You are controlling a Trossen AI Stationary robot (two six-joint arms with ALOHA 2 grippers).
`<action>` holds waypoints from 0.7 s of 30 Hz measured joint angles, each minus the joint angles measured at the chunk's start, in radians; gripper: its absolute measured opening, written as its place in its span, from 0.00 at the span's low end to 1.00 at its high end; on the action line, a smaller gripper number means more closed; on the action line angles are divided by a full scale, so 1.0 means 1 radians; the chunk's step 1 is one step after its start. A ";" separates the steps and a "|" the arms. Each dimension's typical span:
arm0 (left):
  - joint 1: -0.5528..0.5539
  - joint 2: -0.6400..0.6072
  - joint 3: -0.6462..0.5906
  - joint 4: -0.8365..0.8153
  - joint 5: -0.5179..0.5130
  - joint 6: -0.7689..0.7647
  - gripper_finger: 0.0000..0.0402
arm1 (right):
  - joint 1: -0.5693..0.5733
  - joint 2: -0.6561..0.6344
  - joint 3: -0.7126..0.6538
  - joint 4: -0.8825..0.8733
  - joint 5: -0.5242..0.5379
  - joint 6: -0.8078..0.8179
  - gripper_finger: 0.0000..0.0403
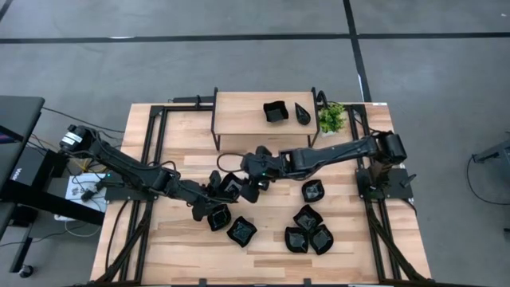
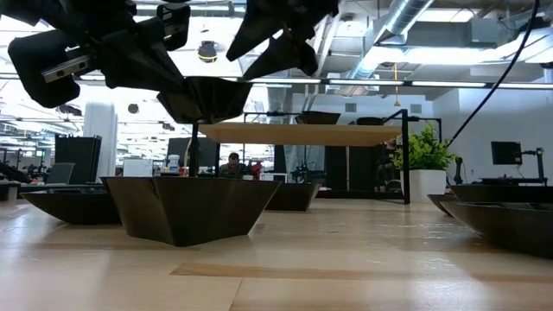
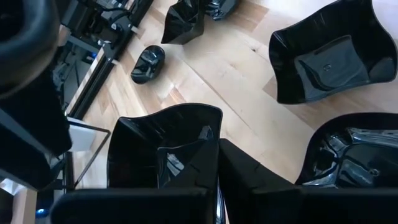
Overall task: Pick & Place Mini shaped plates
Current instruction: Stack the black distorted square plate on top of the black distorted square plate on the shelf
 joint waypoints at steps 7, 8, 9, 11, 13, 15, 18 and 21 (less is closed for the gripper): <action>0.000 0.000 0.000 -0.002 0.000 0.000 0.02 | -0.005 0.071 0.000 0.029 -0.027 0.003 0.52; 0.000 0.000 0.000 -0.003 0.000 0.000 0.02 | -0.001 0.081 -0.001 0.019 -0.026 0.003 0.52; 0.000 0.000 0.000 -0.003 0.000 0.000 0.02 | 0.000 0.088 -0.001 0.027 -0.025 0.003 0.51; 0.000 0.000 0.000 -0.007 0.000 -0.003 0.03 | 0.001 0.095 -0.001 0.036 -0.022 0.003 0.51; 0.000 0.000 0.000 -0.007 0.000 -0.003 0.03 | 0.001 0.096 -0.001 0.035 -0.023 0.003 0.51; 0.000 0.000 0.000 -0.007 0.004 -0.003 0.03 | 0.000 0.096 -0.001 0.032 -0.026 0.003 0.51; 0.000 0.000 0.000 -0.006 0.006 -0.003 0.02 | -0.003 0.096 -0.001 0.032 -0.025 0.003 0.51; 0.000 0.000 0.000 -0.006 0.006 -0.003 0.03 | -0.007 0.096 -0.001 0.031 -0.010 0.003 0.49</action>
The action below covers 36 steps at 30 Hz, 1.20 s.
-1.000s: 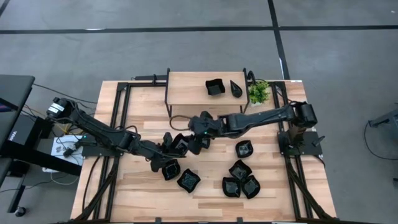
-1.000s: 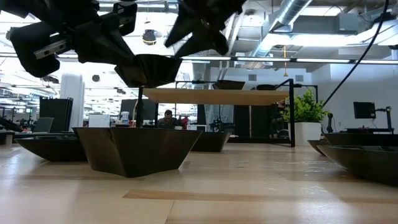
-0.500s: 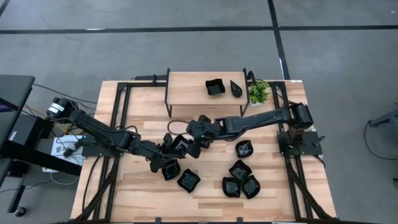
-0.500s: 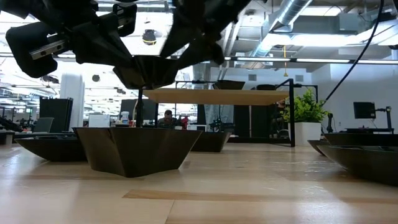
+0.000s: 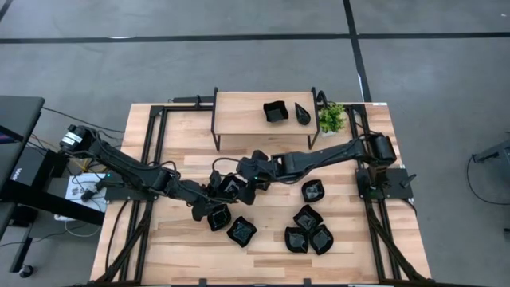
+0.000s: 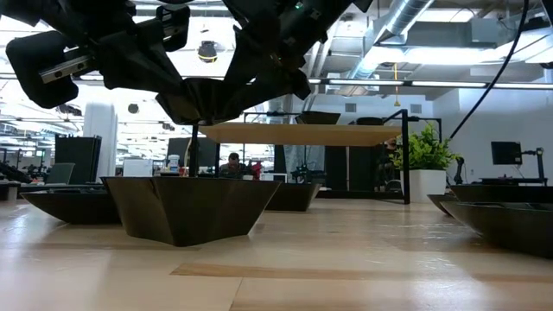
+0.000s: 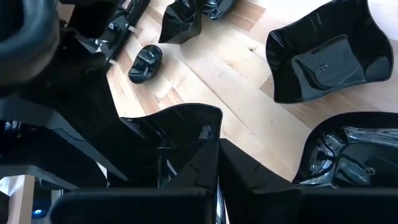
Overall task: Pick & Place Mini shaped plates
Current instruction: Stack the black distorted square plate on top of the black distorted square plate on the shelf
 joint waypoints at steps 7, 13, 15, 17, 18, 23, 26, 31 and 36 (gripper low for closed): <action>0.000 0.000 0.000 0.001 0.000 0.000 0.02 | -0.008 0.000 0.000 -0.001 0.003 0.000 0.37; 0.000 0.000 0.000 0.002 -0.002 0.000 0.04 | -0.009 0.000 0.000 0.000 0.003 0.000 0.22; 0.000 0.000 0.000 0.005 -0.002 0.000 0.04 | -0.008 0.000 0.000 0.000 0.003 0.000 0.18; 0.000 0.000 0.000 0.007 -0.002 0.000 0.04 | -0.008 0.000 0.000 0.000 0.002 0.000 0.15; 0.000 0.000 0.000 0.007 -0.002 0.000 0.04 | -0.007 0.000 0.000 0.000 0.002 0.000 0.13; 0.000 0.000 0.000 0.008 -0.003 0.000 0.04 | -0.007 0.000 0.000 0.000 -0.017 0.002 0.03; 0.000 0.000 0.000 0.008 -0.003 0.000 0.04 | -0.007 0.000 0.000 0.002 -0.019 0.013 0.01; 0.000 0.000 0.000 0.008 -0.003 0.000 0.04 | -0.007 0.000 0.000 0.002 -0.019 0.017 0.01; 0.000 0.000 0.000 0.008 -0.003 -0.001 0.04 | -0.007 0.000 0.000 0.000 -0.019 0.035 0.00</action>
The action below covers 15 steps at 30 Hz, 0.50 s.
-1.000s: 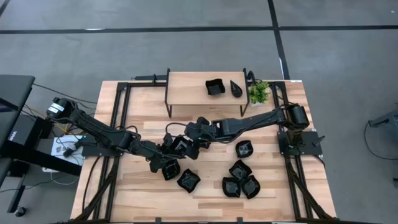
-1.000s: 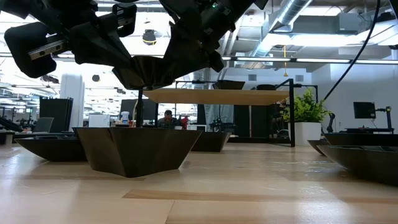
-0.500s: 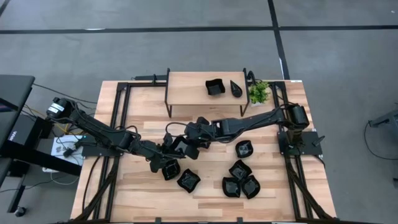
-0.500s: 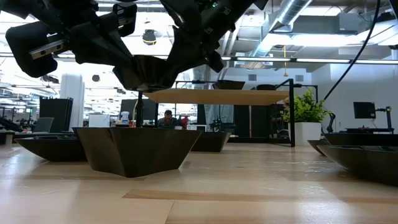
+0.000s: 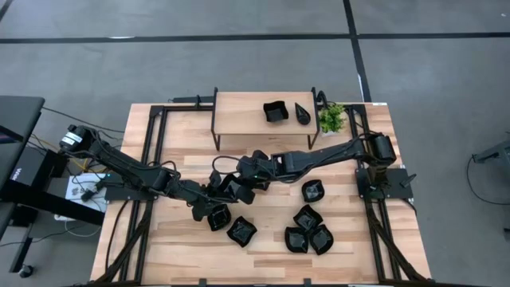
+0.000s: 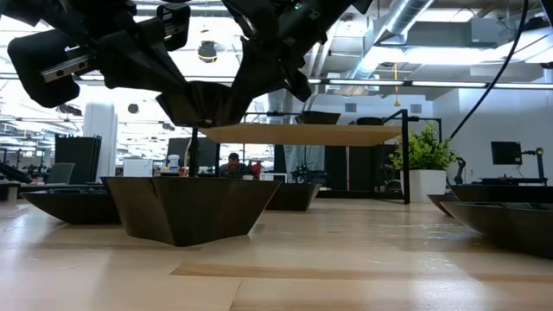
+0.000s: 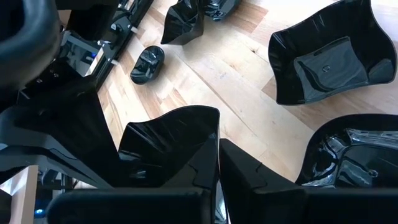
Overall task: Pick & Place Mini shaped plates
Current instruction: Stack the black distorted square plate on top of the black distorted square plate on the shelf
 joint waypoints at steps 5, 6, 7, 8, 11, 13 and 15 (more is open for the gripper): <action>0.000 0.000 0.000 0.000 -0.001 0.000 0.04 | 0.000 0.000 0.000 -0.001 0.000 0.007 0.00; 0.000 0.000 0.000 0.000 -0.006 -0.002 0.04 | 0.000 0.000 0.000 -0.001 0.000 0.007 0.00; 0.000 0.000 0.000 0.000 -0.010 -0.005 0.04 | 0.000 0.000 0.000 -0.001 0.000 0.007 0.00; 0.000 0.000 0.000 0.000 -0.015 -0.008 0.04 | 0.000 0.000 0.000 -0.001 0.000 0.008 0.00; 0.000 0.000 0.000 0.000 -0.019 -0.026 0.06 | 0.000 0.000 0.000 -0.001 0.000 0.010 0.00; 0.000 0.000 0.000 -0.002 -0.024 -0.049 0.09 | 0.000 0.000 0.000 -0.001 0.000 0.010 0.00; 0.000 0.000 0.000 -0.008 -0.036 -0.068 0.12 | 0.000 0.000 0.000 -0.001 0.000 0.010 0.00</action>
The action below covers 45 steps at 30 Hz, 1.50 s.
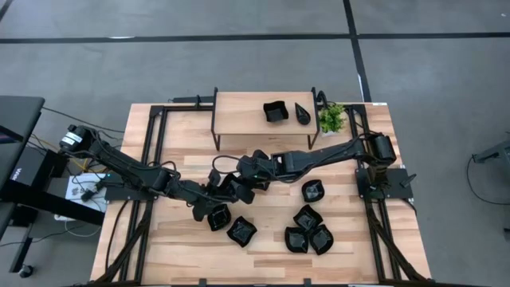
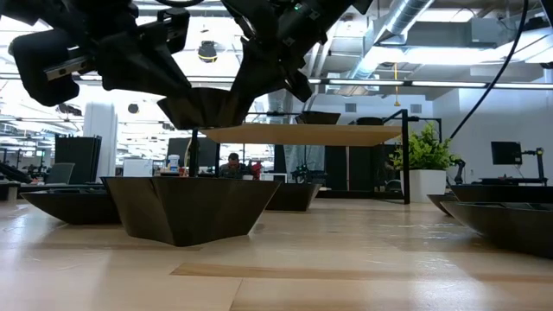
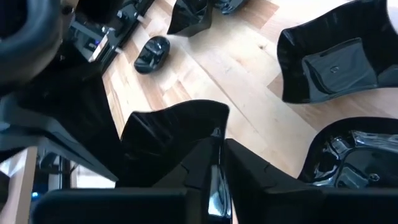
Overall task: Pick & Place Mini shaped plates
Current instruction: Stack the black distorted square plate on top of the black distorted square plate on the shelf
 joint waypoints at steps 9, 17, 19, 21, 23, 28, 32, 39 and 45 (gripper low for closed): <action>0.000 0.000 0.000 -0.003 -0.006 -0.015 0.24 | 0.000 0.000 0.000 0.000 -0.001 0.000 0.00; 0.000 -0.001 0.000 -0.004 -0.015 -0.018 0.25 | -0.011 -0.021 0.000 -0.028 -0.001 -0.001 0.00; 0.000 -0.001 0.000 -0.004 -0.021 -0.018 0.25 | -0.016 -0.029 0.002 -0.027 -0.001 -0.002 0.00; 0.000 -0.001 0.000 -0.004 -0.026 -0.018 0.25 | -0.021 -0.038 0.000 -0.057 0.000 -0.003 0.00; 0.000 -0.002 0.000 -0.004 -0.035 -0.018 0.25 | -0.028 -0.040 0.000 -0.059 0.000 -0.003 0.00; 0.000 -0.002 0.000 -0.004 -0.063 -0.019 0.25 | -0.041 -0.054 0.000 -0.092 0.000 -0.003 0.00; 0.000 -0.022 0.000 -0.007 -0.107 -0.040 0.25 | -0.048 -0.069 0.000 -0.119 0.001 -0.002 0.00; 0.000 -0.126 0.000 -0.025 -0.224 -0.134 0.25 | -0.074 -0.141 0.000 -0.193 0.027 -0.002 0.00; 0.000 -0.250 0.000 -0.041 -0.250 -0.197 0.25 | -0.125 -0.261 0.000 -0.238 0.073 -0.003 0.00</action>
